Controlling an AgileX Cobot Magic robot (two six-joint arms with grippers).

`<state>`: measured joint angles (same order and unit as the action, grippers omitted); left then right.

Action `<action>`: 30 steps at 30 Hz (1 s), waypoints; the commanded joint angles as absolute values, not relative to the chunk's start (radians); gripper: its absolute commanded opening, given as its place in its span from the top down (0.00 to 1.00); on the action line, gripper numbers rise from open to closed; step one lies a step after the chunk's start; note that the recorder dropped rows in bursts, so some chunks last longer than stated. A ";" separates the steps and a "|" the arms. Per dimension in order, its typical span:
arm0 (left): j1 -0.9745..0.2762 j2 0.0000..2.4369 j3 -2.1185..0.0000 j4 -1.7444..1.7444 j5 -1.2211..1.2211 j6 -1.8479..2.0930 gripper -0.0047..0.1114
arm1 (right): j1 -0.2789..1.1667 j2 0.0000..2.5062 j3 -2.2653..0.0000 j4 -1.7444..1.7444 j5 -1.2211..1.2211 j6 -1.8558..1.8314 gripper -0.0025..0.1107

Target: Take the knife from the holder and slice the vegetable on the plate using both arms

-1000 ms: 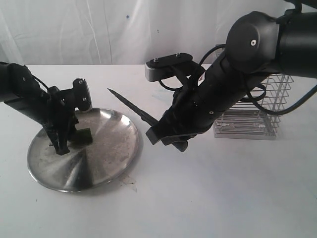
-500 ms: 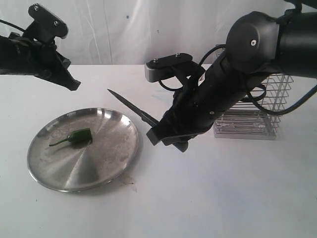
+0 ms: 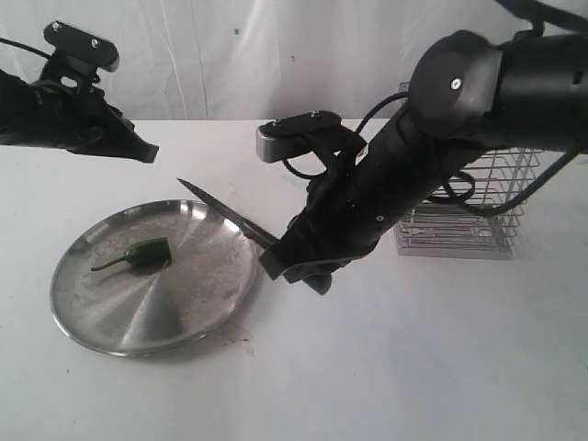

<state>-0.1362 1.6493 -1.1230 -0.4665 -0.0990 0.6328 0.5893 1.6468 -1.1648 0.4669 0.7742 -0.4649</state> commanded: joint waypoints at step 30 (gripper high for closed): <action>-0.140 1.630 -0.909 -0.503 -0.132 0.257 0.96 | 0.888 1.987 -1.409 0.100 0.574 0.381 0.98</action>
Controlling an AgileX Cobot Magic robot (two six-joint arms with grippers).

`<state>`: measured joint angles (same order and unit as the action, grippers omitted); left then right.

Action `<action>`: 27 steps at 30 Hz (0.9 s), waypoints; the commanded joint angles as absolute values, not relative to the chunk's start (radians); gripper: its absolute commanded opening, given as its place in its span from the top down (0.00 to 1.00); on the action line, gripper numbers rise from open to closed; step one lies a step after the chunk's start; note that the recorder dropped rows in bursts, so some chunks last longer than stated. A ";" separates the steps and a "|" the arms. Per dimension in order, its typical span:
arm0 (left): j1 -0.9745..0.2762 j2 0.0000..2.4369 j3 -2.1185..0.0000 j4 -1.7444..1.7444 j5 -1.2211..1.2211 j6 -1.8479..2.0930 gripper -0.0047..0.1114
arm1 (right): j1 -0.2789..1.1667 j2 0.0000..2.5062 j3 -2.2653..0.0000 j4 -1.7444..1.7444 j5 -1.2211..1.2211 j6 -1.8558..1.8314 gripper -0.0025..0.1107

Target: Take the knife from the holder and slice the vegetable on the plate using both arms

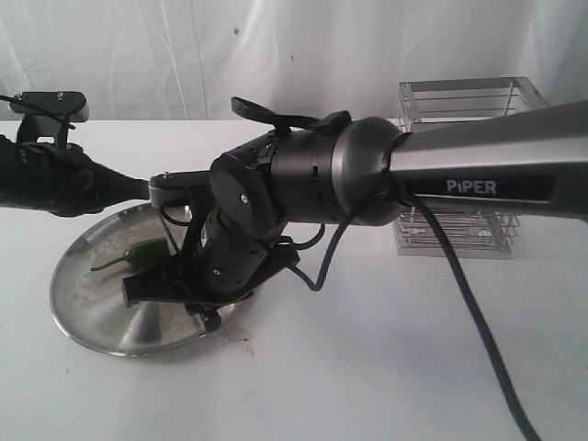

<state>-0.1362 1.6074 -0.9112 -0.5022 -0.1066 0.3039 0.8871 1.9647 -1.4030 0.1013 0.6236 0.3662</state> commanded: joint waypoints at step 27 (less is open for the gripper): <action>-0.142 1.641 -1.010 1.660 -0.251 -1.639 0.96 | 0.896 1.997 -1.409 0.097 0.562 0.360 0.98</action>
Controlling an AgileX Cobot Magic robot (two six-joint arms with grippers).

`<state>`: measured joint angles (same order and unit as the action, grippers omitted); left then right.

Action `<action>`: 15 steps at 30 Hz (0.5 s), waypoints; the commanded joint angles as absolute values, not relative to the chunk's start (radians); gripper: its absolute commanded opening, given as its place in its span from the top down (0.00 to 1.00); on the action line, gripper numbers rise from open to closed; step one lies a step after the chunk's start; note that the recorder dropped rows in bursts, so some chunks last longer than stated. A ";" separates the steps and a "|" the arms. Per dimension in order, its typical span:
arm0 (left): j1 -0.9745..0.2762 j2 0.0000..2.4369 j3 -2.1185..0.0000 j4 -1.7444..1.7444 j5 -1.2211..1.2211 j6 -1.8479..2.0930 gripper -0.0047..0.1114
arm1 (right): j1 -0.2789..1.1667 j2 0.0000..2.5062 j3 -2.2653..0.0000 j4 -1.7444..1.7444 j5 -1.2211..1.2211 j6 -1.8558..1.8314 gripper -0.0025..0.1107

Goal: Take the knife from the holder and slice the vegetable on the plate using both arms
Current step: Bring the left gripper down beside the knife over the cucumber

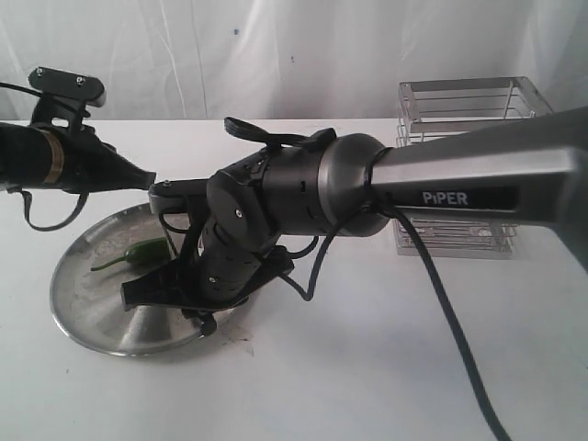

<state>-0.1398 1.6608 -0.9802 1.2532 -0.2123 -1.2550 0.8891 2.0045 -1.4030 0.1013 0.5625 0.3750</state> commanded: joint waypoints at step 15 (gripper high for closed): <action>-0.139 1.794 -1.062 1.744 -0.330 -1.730 0.96 | 0.900 1.997 -1.409 0.122 0.556 0.362 0.98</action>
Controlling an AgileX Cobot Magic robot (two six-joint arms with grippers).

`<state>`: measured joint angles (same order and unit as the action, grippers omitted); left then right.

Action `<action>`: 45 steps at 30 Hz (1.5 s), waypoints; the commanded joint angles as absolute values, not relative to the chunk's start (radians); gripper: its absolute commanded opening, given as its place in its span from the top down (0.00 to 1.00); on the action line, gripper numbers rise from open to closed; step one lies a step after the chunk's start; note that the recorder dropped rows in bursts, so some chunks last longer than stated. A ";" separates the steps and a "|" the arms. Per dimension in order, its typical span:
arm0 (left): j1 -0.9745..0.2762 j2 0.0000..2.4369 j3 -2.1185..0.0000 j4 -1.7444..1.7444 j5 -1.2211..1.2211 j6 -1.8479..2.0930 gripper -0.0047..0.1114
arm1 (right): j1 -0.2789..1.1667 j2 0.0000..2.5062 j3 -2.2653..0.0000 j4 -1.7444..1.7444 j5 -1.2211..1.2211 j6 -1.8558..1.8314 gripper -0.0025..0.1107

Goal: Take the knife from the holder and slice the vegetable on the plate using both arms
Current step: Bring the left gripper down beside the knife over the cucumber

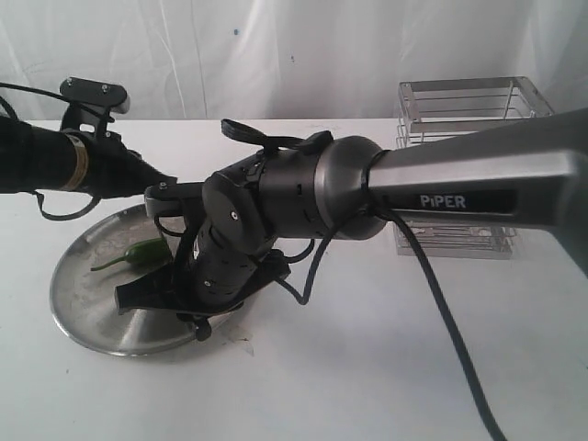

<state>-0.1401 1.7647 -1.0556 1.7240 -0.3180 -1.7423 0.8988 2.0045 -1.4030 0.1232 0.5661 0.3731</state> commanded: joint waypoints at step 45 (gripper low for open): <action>-0.139 1.943 -1.058 1.744 -0.350 -1.720 0.96 | 0.900 2.038 -1.409 0.127 0.498 0.362 0.98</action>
